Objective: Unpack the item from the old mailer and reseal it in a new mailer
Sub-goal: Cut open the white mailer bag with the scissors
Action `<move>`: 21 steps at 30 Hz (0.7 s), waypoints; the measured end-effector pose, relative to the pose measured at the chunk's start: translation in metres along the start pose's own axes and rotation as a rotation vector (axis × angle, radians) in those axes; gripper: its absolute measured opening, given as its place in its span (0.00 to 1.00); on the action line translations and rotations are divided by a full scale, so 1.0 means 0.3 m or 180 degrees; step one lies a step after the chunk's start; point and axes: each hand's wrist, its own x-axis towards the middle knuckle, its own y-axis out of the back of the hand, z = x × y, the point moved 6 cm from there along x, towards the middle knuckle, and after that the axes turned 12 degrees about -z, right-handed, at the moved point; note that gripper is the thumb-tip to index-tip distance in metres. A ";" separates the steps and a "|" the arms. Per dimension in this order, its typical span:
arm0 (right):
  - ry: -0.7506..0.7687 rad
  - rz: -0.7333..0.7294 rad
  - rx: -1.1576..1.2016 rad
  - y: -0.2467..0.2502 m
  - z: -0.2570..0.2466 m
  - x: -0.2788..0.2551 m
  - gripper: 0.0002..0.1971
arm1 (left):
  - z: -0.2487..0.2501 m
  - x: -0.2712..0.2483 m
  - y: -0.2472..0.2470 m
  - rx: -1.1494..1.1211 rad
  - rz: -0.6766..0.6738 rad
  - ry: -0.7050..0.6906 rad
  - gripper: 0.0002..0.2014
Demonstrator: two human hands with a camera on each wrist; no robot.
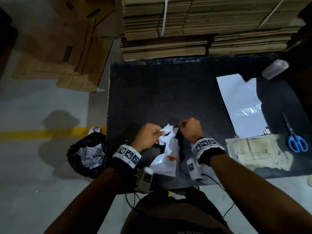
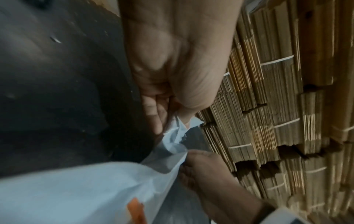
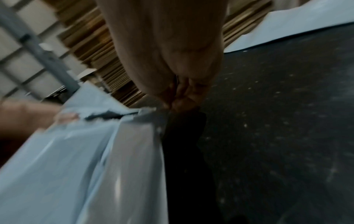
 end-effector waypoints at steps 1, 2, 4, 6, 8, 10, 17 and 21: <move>0.0129 -0.0133 0.0003 0.003 0.000 0.003 0.10 | -0.013 0.008 0.007 -0.0027 -0.0022 0.0014 0.12; 0.0311 -0.0238 0.0042 0.003 -0.008 0.001 0.10 | -0.020 0.019 0.019 -0.0031 -0.0002 0.0002 0.15; 0.0668 -0.0380 0.0276 0.004 -0.046 -0.018 0.13 | -0.020 0.047 0.048 0.0046 0.0022 -0.0081 0.21; 0.0744 -0.0554 0.0405 -0.010 -0.064 -0.028 0.20 | -0.018 0.077 0.066 -0.0264 -0.0016 -0.0066 0.19; 0.0640 -0.0675 0.0294 -0.039 -0.062 -0.021 0.25 | -0.023 0.092 0.074 -0.0884 -0.0017 0.0076 0.14; 0.0555 -0.0545 0.0012 -0.060 -0.055 -0.014 0.19 | -0.022 0.080 0.099 -0.0850 0.0450 0.0232 0.21; 0.0427 0.0162 -0.0163 -0.073 -0.031 -0.045 0.20 | 0.010 -0.043 -0.064 0.1160 0.0395 -0.0138 0.19; 0.0739 -0.0068 -0.0332 -0.110 -0.024 -0.066 0.22 | -0.019 -0.018 -0.126 0.2242 -0.0044 -0.0117 0.24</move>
